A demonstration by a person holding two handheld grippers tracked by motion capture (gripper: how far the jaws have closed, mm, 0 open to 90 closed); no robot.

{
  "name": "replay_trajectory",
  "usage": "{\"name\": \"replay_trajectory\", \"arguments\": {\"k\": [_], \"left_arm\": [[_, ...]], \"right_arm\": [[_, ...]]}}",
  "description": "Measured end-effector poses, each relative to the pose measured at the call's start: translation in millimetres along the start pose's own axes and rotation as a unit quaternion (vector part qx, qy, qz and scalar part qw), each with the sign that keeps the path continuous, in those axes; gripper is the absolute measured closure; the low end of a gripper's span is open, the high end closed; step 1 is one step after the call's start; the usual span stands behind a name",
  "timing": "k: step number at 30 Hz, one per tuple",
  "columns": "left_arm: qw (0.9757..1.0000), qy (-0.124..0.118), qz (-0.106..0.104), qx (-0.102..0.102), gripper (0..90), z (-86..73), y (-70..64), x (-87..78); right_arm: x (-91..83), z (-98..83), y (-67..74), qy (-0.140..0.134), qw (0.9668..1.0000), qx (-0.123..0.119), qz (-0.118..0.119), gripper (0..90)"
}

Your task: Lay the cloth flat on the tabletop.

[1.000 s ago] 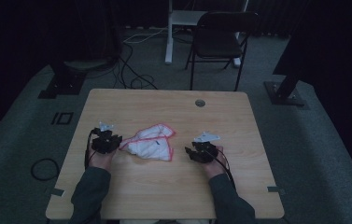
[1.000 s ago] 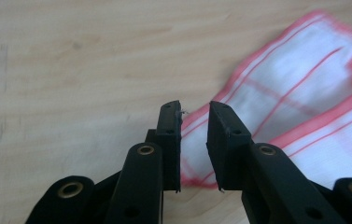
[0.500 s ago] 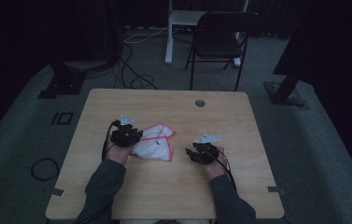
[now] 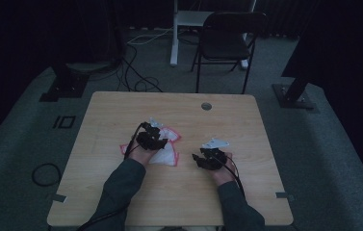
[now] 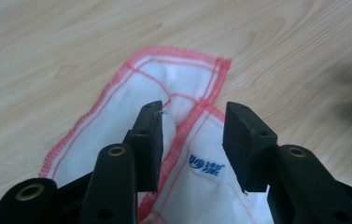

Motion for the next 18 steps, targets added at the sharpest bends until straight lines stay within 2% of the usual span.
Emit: {"name": "replay_trajectory", "arguments": {"k": [3, 7, 13, 15, 18], "left_arm": [[0.9998, 0.018, 0.006, 0.006, 58.4, -5.6, -1.4, 5.5], [0.9995, 0.027, 0.014, 0.010, 59.8, -11.2, -1.3, 7.8], [0.9995, 0.023, 0.009, 0.020, 82.1, -18.9, -4.3, -3.6], [0.9995, 0.019, 0.007, 0.025, 86.4, -22.2, -6.7, -8.2], [0.9996, 0.004, 0.001, 0.028, 87.9, -27.5, -12.0, -17.8]], "right_arm": [[-1.2, -0.5, -1.3, 0.000, 1.0000, 0.000, -0.001, 53.2], [-2.6, -0.6, -2.2, -0.003, 1.0000, 0.000, 0.000, 52.8], [-1.6, -0.9, -1.3, -0.003, 1.0000, 0.001, 0.001, 52.6], [-0.7, -1.3, -0.4, -0.001, 1.0000, 0.000, 0.002, 52.6], [0.4, -1.2, 1.5, 0.000, 1.0000, -0.003, 0.003, 52.7]]}}
Point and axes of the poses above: each handheld gripper's, and its own axes: x roughly forward along the jaws, z roughly out of its top, y roughly to its left, the point moved 7 cm from there along x, roughly forward along the jaws, and after that the axes turned 6 degrees about x, right-handed, at the moved point
